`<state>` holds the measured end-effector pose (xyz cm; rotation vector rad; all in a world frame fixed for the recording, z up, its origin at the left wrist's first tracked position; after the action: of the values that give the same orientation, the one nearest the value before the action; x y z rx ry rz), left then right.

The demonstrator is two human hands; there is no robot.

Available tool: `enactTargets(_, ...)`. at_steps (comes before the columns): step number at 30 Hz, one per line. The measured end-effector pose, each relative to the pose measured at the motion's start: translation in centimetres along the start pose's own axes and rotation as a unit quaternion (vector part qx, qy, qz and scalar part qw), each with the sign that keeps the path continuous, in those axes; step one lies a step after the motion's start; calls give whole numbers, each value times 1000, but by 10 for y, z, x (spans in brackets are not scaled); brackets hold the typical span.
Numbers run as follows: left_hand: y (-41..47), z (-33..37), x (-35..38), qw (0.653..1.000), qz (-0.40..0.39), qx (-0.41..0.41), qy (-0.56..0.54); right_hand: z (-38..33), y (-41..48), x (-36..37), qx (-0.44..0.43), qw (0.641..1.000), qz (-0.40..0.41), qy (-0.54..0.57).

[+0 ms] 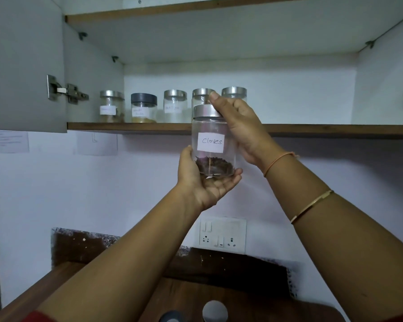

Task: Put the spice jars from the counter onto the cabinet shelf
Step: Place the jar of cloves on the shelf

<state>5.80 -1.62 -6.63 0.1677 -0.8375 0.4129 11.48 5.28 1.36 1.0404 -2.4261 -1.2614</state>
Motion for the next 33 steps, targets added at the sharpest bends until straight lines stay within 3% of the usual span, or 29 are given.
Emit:
enactTargets(10,7,-1,6,1000,1,-25,13,-2,4,5,-123,966,121,-191)
enactTargets(14,9,2,10,999,-5,-40,24,-4,8,2,-136,954,134,-229)
enactTargets(22,15,0,15,999,0,-44,15,-5,16,-2,-120,962,118,-214)
enactTargets(33,19,-4,28,997,11,82,-9,-7,26,-15,-95,994,48,-39)
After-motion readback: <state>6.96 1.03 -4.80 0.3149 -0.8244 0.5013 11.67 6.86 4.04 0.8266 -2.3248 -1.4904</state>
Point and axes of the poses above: each hand's wrist, its own y-axis towards the middle knuckle, its own x-axis out of the palm, z = x × y, the point moved 2 cm from there along y, towards the middle knuckle, and after that the axes turned 7 degrees about -x, right-handed, at the moved point
